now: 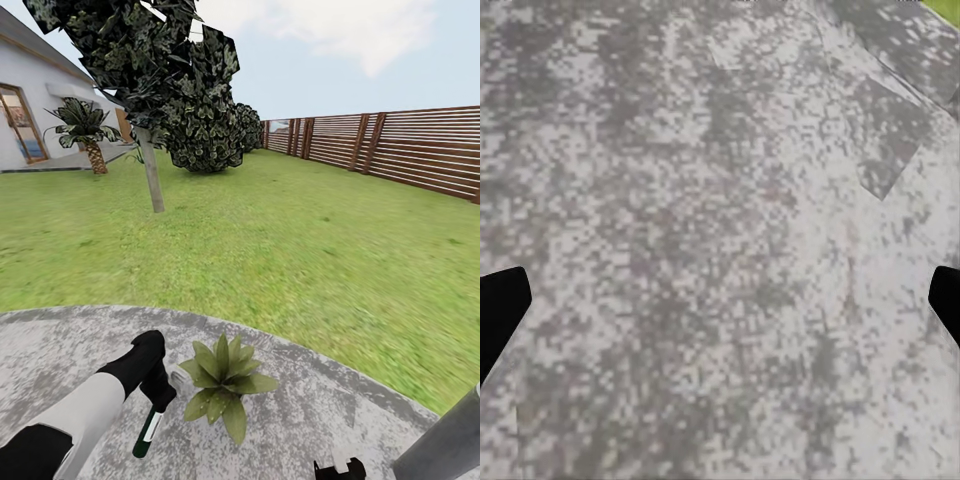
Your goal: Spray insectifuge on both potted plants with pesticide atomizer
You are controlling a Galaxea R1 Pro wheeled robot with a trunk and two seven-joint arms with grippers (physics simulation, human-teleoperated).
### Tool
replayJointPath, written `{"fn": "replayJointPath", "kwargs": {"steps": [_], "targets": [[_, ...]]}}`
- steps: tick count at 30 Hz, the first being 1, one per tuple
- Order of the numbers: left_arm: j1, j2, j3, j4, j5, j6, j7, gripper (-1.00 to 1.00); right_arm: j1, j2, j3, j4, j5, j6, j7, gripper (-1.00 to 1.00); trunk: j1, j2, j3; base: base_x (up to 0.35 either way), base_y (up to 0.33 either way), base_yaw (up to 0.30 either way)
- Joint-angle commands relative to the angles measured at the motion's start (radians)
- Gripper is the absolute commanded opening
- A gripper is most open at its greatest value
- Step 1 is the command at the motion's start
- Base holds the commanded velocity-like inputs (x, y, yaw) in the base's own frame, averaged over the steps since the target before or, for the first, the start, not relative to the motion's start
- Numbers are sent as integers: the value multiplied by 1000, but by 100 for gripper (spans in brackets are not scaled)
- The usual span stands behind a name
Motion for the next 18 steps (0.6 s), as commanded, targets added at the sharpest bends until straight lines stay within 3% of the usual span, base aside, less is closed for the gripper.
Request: {"fn": "replayJointPath", "kwargs": {"steps": [1,8,11,18], "targets": [[-3,5,-4,-3,-6,8,-9,-100,-1,0,-7,1,11,-4,-3,100,0,0,-1,6,0,0],[6,47,-3,9,-5,2,-10,-100,0,0,-7,1,12,-3,-3,100,0,0,-1,1,0,0],[50,39,-6,5,-2,-1,-9,-100,1,0,-7,1,12,-3,-3,100,0,0,-1,0,0,0],[57,31,0,-28,6,1,44,-100,1,0,-7,1,12,-3,-3,100,0,0,-1,0,0,0]]}}
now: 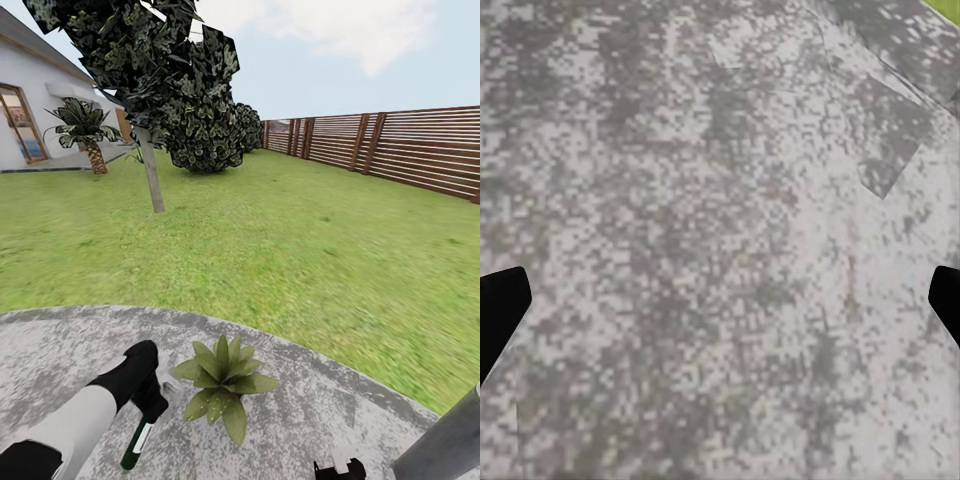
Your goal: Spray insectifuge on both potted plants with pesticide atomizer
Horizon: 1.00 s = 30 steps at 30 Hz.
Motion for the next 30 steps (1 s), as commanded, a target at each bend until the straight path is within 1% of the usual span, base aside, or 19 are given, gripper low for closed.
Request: {"fn": "replayJointPath", "kwargs": {"steps": [1,2,3,6,9,11,12,14,17,21,25,26,28,30], "targets": [[-1,-1,-5,-20,-9,7,-9,-100,-1,0,-8,1,11,-4,-3,100,0,0,-1,0,0,0],[-1,-5,-5,-57,-9,9,-9,-100,-1,0,-8,1,11,-4,-3,100,0,0,-1,0,0,0],[-3,-6,-5,-75,-9,10,-9,-100,-1,0,-8,1,11,-4,-3,100,0,0,-1,0,0,0],[-8,-6,-2,-90,-9,12,-8,-100,-1,0,-8,1,11,-4,-3,100,0,0,-1,0,0,0],[-9,1,67,-92,-12,10,-6,-100,-1,0,-8,1,11,-4,-3,100,0,0,-1,0,0,0],[-4,7,86,-86,-16,7,-5,-100,-1,0,-8,1,11,-4,-3,100,0,0,-1,0,0,0],[-1,16,92,-82,-18,6,-4,-100,-1,0,-8,1,11,-4,-3,100,0,0,-1,0,0,0],[3,24,93,-78,-18,4,-4,-100,-1,0,-8,1,11,-4,-3,100,0,0,-1,0,0,0],[34,13,92,-51,-18,2,11,-100,-1,0,-8,1,11,-4,-3,100,0,0,-1,0,0,0],[45,-2,97,-25,-18,2,24,-100,-1,1,-8,1,11,-4,-2,100,0,0,-1,0,0,0],[33,-7,98,-36,-15,4,24,-100,-1,2,-8,1,11,-4,-2,100,0,0,-1,0,0,0],[26,-9,98,-38,-13,5,23,-100,-1,2,-8,1,11,-4,-2,100,0,0,-1,0,0,0],[-15,-13,98,-38,-11,8,18,-100,-1,2,-8,1,11,-4,-2,100,0,0,-1,0,0,0],[-24,-13,98,-37,-10,7,18,-100,-1,2,-8,1,11,-4,-2,100,0,0,-1,0,0,0]]}}
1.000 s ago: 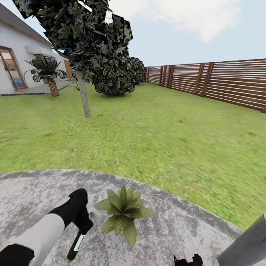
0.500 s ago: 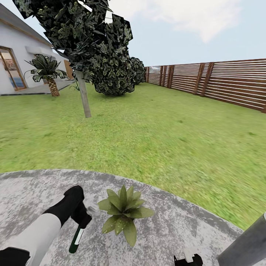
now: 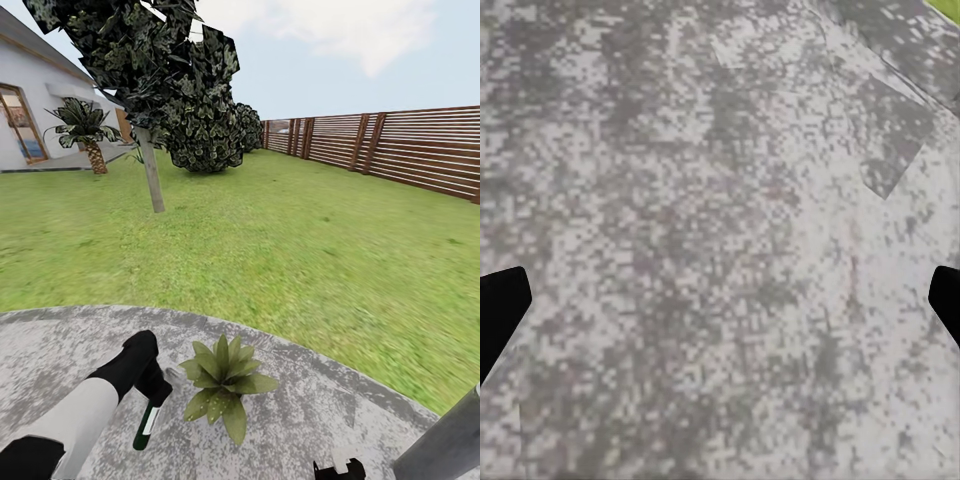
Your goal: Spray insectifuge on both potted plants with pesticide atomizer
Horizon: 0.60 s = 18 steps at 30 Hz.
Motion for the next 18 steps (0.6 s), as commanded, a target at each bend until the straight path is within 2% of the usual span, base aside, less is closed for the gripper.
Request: {"fn": "replayJointPath", "kwargs": {"steps": [1,5,10,18], "targets": [[0,1,-2,0,-8,4,-9,-100,-1,0,-8,1,11,-4,-3,100,0,0,-1,0,0,0],[5,6,-6,14,-14,0,-4,-100,-1,0,-8,1,11,-4,-3,100,0,0,-1,0,0,0],[40,6,-9,16,-16,-1,-4,-100,-1,0,-8,1,10,-5,-3,100,0,0,-1,0,0,0],[45,5,1,7,-8,2,-4,-100,-1,0,-8,1,9,-5,-5,100,0,0,-1,0,0,1]]}}
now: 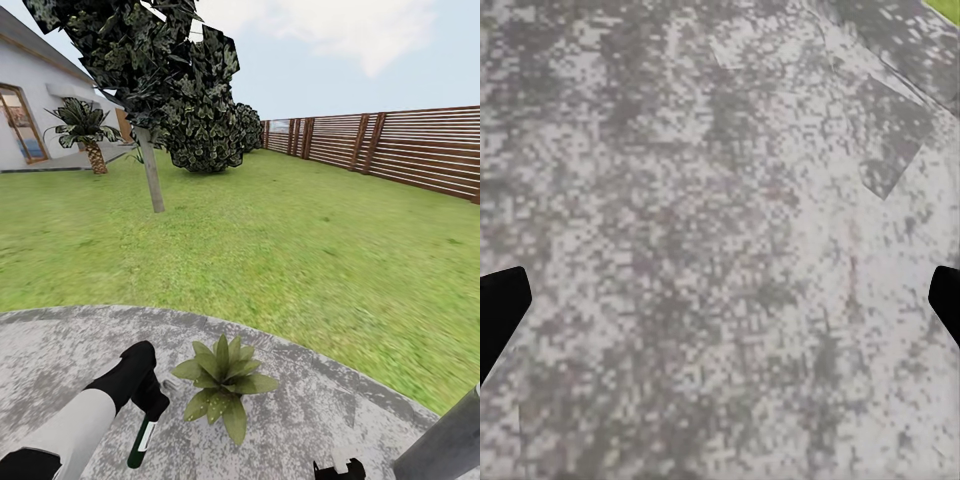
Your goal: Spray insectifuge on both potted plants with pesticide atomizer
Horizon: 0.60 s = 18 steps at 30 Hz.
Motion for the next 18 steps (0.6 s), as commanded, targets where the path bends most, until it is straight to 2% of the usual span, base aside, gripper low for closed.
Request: {"fn": "replayJointPath", "kwargs": {"steps": [1,3,7,15,18], "targets": [[0,0,-4,-3,-8,6,-10,-100,-1,0,-8,1,10,-4,-3,100,0,0,-1,0,0,50],[0,0,-5,-4,-8,6,-10,-100,-1,0,-8,1,10,-4,-3,100,0,0,-1,0,-21,146],[0,-2,-4,-6,-7,6,-10,-100,-1,0,-8,1,10,-3,-3,100,0,0,-1,0,-221,134],[0,-5,-5,-7,-7,6,-10,-100,-1,0,-8,1,10,-2,-3,100,0,0,-1,-1,-269,7],[0,-4,-4,-7,-7,6,-10,-100,-1,0,-8,1,10,-2,-3,100,0,0,-1,-128,-246,0]]}}
